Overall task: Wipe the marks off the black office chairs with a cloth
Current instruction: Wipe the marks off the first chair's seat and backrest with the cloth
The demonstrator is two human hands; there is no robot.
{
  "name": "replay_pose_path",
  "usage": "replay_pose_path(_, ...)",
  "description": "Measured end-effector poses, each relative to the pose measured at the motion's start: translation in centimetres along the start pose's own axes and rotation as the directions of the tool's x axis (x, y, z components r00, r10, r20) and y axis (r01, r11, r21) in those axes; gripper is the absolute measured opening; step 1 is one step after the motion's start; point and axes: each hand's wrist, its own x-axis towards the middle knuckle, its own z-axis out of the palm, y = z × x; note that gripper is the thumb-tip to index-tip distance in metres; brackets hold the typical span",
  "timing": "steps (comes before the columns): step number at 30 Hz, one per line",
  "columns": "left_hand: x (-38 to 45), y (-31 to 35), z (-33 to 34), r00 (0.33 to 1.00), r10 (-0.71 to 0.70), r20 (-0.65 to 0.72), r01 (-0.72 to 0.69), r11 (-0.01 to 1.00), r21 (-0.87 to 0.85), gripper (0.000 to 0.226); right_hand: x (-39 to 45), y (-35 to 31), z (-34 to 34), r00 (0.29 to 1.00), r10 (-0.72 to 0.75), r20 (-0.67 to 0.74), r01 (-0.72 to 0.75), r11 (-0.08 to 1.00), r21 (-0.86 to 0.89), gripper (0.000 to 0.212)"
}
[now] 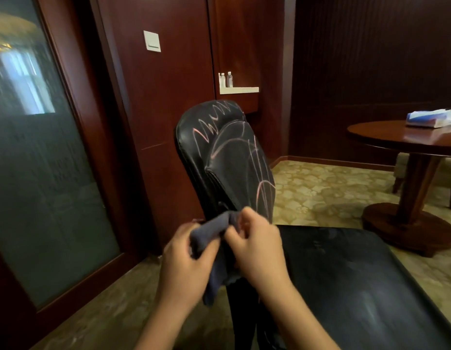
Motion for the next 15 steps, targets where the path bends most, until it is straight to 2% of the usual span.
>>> replay_pose_path(1,-0.6,-0.8,0.2,0.999,-0.03,0.013,0.03,1.0,0.003,0.016,-0.6,0.8,0.1,0.999,0.031,0.025,-0.03,0.999,-0.012,0.022)
replay_pose_path(3,-0.7,-1.2,0.6,0.998,-0.062,0.011,0.062,0.998,-0.005,0.021,-0.8,0.9,0.0,0.998,0.056,0.026,-0.057,0.998,0.009,0.021)
replay_pose_path(6,1.5,0.8,0.1,0.997,-0.03,-0.069,0.022,0.993,-0.115,0.053,1.2,-2.0,-0.9,0.995,-0.061,-0.076,0.067,0.995,0.074,0.022)
replay_pose_path(7,2.7,1.7,-0.3,0.995,-0.016,-0.103,-0.002,0.986,-0.166,0.057,2.3,-3.5,-1.4,0.988,-0.103,-0.119,0.115,0.989,0.098,0.024)
replay_pose_path(10,6.6,4.3,-1.3,0.98,0.041,-0.193,-0.084,0.972,-0.218,0.054,6.0,-7.4,-2.8,0.969,-0.163,-0.184,0.189,0.973,0.135,0.023)
replay_pose_path(13,8.5,5.4,-1.6,0.976,0.04,-0.214,-0.08,0.979,-0.185,0.048,8.2,-8.3,-2.4,0.986,-0.134,-0.102,0.142,0.987,0.076,0.02)
replay_pose_path(15,7.8,4.9,-1.1,0.963,0.084,-0.254,-0.112,0.989,-0.098,0.04,7.7,-7.5,-1.3,0.993,-0.099,-0.06,0.104,0.99,0.09,0.021)
